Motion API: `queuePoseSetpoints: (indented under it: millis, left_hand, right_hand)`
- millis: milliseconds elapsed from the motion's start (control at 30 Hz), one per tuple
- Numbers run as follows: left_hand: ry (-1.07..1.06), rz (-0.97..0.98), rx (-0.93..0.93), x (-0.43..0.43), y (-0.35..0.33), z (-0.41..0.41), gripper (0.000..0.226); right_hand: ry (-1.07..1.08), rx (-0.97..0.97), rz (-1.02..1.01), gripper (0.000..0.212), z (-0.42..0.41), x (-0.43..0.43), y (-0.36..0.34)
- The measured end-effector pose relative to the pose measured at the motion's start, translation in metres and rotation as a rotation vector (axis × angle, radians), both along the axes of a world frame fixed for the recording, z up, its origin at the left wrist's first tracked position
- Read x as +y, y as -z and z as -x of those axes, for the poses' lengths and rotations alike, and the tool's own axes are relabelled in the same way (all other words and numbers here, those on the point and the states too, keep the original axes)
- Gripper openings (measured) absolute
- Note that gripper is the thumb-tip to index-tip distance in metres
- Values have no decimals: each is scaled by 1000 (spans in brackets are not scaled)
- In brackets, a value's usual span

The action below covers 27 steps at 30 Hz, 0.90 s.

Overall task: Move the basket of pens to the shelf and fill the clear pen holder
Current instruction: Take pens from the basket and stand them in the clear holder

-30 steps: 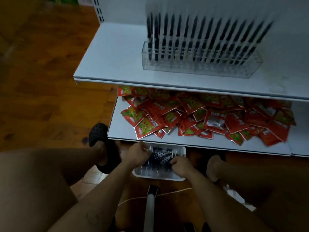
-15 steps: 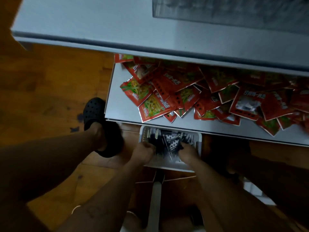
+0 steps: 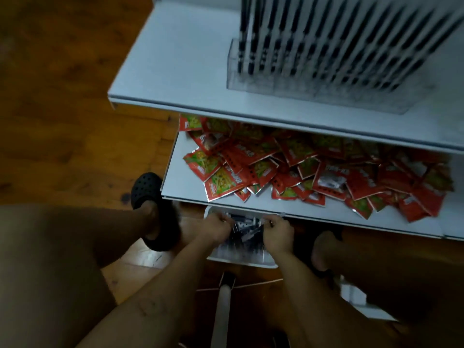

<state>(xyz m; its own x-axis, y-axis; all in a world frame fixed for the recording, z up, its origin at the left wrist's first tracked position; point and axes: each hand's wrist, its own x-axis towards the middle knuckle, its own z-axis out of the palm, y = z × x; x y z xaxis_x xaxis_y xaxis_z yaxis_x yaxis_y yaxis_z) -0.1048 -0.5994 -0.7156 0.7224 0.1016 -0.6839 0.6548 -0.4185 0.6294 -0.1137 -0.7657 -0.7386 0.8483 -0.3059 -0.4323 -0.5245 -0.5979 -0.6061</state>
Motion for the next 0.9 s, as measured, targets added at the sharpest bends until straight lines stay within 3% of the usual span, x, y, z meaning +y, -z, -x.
queuePoseSetpoints:
  millis: [67, 200, 333, 400, 567, 700, 900]
  left_hand:
    - [-12, 43, -81, 2, -29, -5, 22]
    - [-36, 70, -272, 11, -90, -19, 14]
    - [11, 56, -437, 20, -147, -28, 9]
    - [24, 44, -493, 21, -171, -31, 9]
    - [14, 43, -649, 31, -223, -44, 7]
    - [22, -21, -718, 38, -250, -55, 17]
    - [44, 53, -758, 28, -269, -77, 17]
  right_hand:
    - [65, -103, -157, 25, -6, 2, -32]
    - [12, -297, -367, 60, -14, 0, -100]
    - [-53, -390, -422, 18, -14, 1, -155]
    - [-64, -404, -449, 23, -14, 3, -176]
    - [-84, -364, -820, 46, -24, 7, -227]
    - [-121, -437, -829, 12, -36, 15, -271]
    - [-235, -534, -607, 19, -69, 20, -316]
